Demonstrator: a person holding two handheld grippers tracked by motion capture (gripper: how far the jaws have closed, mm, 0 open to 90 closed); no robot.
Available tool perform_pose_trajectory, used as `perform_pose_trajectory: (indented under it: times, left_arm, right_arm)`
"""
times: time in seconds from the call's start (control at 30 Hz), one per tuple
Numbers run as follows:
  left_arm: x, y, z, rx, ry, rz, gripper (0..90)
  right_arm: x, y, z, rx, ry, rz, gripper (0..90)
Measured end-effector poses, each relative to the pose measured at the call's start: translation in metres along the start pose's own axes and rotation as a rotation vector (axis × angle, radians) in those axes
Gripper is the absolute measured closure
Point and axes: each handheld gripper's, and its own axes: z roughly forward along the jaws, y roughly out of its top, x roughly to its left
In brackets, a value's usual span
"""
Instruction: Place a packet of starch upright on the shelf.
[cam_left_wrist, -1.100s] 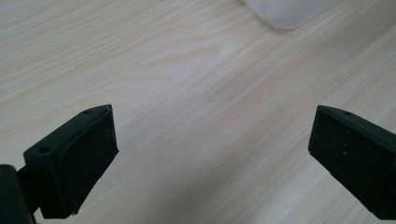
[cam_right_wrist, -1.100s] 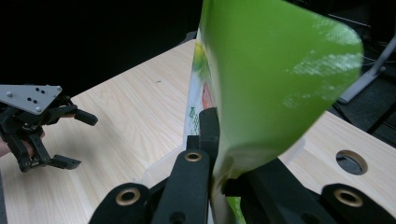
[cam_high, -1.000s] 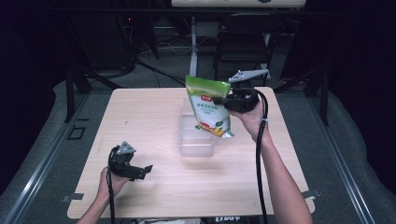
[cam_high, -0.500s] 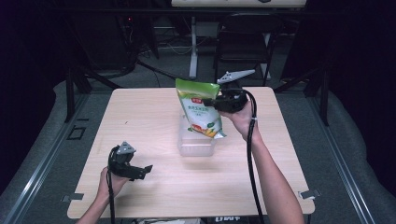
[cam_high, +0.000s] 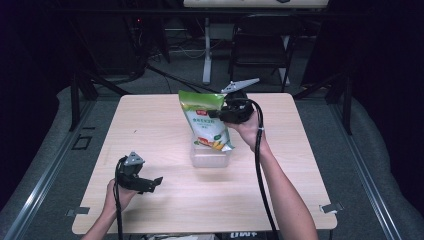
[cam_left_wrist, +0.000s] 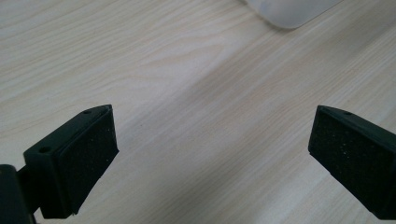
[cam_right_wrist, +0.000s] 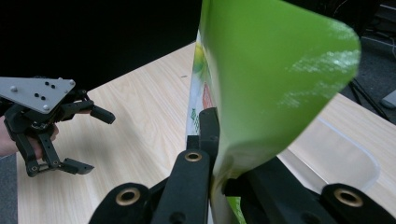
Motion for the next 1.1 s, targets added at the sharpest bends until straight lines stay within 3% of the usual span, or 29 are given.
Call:
perform_pose_trajectory:
  times: [0.3, 0.8, 1.1]
  left_arm:
    - [0.000, 0.001, 0.001, -0.001, -0.006, 0.006, 1.1]
    - [-0.001, 0.001, 0.001, 0.000, -0.006, 0.005, 1.1]
    - [-0.001, 0.001, 0.000, 0.006, -0.009, 0.008, 1.1]
  right_arm:
    - [-0.001, -0.010, 0.021, 0.028, 0.025, -0.012, 90.0]
    - [-0.012, -0.035, 0.038, 0.051, 0.049, 0.006, 90.0]
    - [-0.018, -0.049, 0.042, 0.071, 0.014, 0.014, 88.2]
